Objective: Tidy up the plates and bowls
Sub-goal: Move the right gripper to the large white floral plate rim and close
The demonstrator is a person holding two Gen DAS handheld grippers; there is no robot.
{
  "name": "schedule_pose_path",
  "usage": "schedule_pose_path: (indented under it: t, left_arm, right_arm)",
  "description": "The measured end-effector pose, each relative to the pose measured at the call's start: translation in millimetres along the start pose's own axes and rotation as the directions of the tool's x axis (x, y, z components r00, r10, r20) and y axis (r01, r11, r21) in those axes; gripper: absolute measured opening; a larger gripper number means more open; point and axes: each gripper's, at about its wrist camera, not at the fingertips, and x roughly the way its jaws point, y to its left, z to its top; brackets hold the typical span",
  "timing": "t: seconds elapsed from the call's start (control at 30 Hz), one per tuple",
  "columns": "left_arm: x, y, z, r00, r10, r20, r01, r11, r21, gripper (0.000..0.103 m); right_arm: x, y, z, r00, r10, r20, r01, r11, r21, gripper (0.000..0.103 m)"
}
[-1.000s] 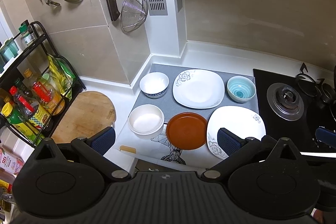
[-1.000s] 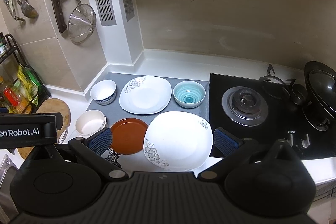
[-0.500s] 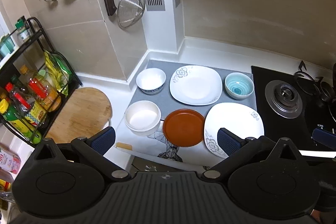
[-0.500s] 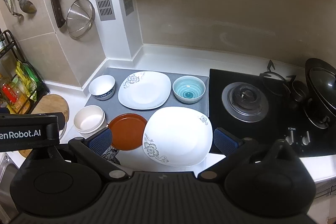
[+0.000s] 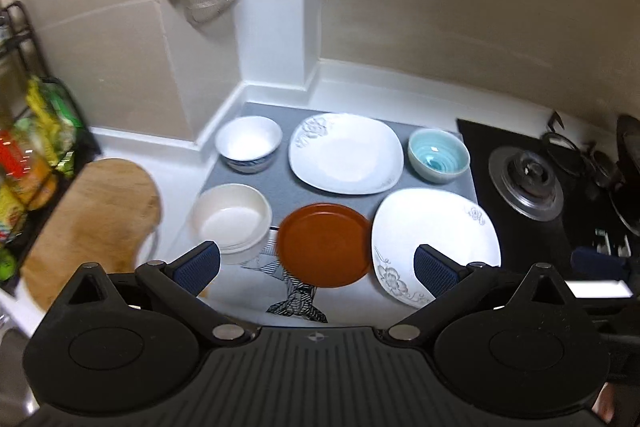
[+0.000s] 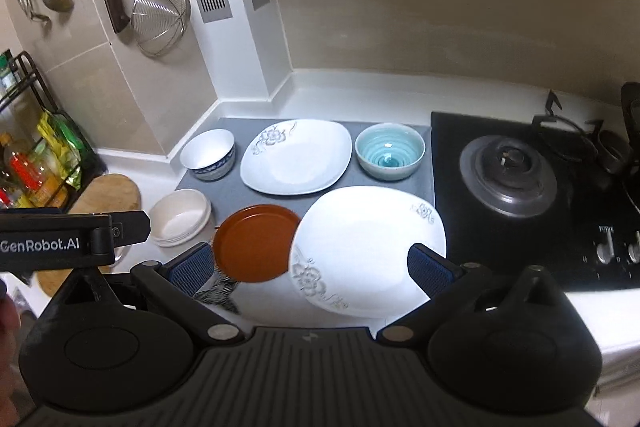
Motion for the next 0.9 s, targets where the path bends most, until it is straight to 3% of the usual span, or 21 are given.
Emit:
schedule_pose_path:
  t: [0.1,0.2,0.27,0.37,0.47,0.57,0.63,0.7,0.77,0.83,0.9]
  left_arm:
    - [33,5,-5,0.995,-0.081,-0.064,0.082,0.996,0.021,0.103]
    - [70,14,-9,0.975,-0.161,-0.153,0.165,0.986,0.010,0.103]
    - [93,23,-12,0.950,-0.240,-0.200,0.242,0.970,-0.015,0.102]
    - [125,27,-14,0.908,-0.340,-0.244,0.340,0.939,-0.042,0.099]
    - [159,23,-15,0.873,-0.392,-0.291,0.392,0.918,-0.061,0.082]
    - [199,17,-19,0.832,-0.442,-0.335,0.429,0.896,-0.117,0.071]
    - [224,11,-21,0.802,-0.457,-0.384,0.428,0.889,-0.164,0.052]
    - [241,7,-24,0.778,-0.484,-0.400,0.433,0.875,-0.217,0.046]
    - [247,4,-26,0.772,-0.503,-0.388,0.448,0.864,-0.228,0.042]
    - [249,-3,-26,0.784,-0.483,-0.390,0.435,0.876,-0.211,0.042]
    - [255,-10,-27,0.783,-0.460,-0.420,0.406,0.888,-0.215,0.042]
  right_arm:
    - [14,-7,-13,1.000,0.002,0.009,-0.001,0.997,-0.079,0.103]
    - [30,-19,-14,0.996,-0.059,-0.066,0.054,0.996,-0.069,0.103]
    - [41,-28,-10,0.993,-0.031,-0.113,0.027,0.999,-0.032,0.103]
    - [52,-47,-7,0.987,-0.057,-0.148,0.067,0.996,0.064,0.103]
    - [64,-64,-10,0.976,-0.089,-0.198,0.117,0.984,0.137,0.103]
    - [67,-77,-15,0.977,-0.086,-0.195,0.121,0.977,0.176,0.103]
    - [73,-88,-20,0.977,-0.094,-0.192,0.129,0.975,0.179,0.103]
    - [76,-102,-25,0.984,-0.079,-0.160,0.113,0.969,0.221,0.103]
    - [81,-115,-26,0.990,-0.038,-0.132,0.072,0.961,0.267,0.098]
    - [90,-127,-25,0.991,0.000,-0.131,0.035,0.962,0.270,0.086]
    - [99,-139,-25,0.987,-0.002,-0.159,0.043,0.967,0.253,0.079]
